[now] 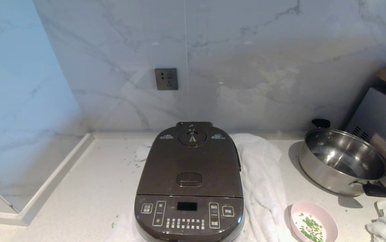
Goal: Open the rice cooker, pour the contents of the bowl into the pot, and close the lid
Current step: Open the rice cooker
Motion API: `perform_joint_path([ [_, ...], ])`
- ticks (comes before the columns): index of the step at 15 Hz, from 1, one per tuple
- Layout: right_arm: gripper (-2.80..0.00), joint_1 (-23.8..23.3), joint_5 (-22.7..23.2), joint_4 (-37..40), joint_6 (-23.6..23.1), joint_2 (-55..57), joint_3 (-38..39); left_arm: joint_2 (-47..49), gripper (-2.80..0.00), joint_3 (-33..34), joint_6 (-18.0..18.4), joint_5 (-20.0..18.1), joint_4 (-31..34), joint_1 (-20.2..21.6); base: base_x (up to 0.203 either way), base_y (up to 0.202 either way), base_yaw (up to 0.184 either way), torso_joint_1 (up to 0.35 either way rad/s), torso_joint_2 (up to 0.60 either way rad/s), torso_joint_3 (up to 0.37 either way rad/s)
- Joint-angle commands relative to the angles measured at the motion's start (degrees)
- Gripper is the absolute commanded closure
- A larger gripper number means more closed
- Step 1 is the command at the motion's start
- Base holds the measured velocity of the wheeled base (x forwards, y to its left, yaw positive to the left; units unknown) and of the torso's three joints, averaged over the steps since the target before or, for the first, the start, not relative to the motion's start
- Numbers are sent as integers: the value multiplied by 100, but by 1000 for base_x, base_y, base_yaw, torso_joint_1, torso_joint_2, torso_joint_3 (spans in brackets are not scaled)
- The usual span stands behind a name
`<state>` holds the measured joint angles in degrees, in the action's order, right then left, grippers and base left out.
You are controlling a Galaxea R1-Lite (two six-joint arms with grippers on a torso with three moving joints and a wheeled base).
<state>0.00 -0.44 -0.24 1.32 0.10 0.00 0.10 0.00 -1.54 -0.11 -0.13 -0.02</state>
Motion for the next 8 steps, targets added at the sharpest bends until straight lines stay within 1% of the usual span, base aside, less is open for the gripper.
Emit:
perform_joint_path([
  [1,0,0,0,-2,0,8,0,-1,0,11,-4,-6,-4,2,0,0,0,0,0,0],
  [8,0,0,0,-2,-9,-1,0,0,0,10,-4,1,-4,2,0,0,0,0,0,0],
])
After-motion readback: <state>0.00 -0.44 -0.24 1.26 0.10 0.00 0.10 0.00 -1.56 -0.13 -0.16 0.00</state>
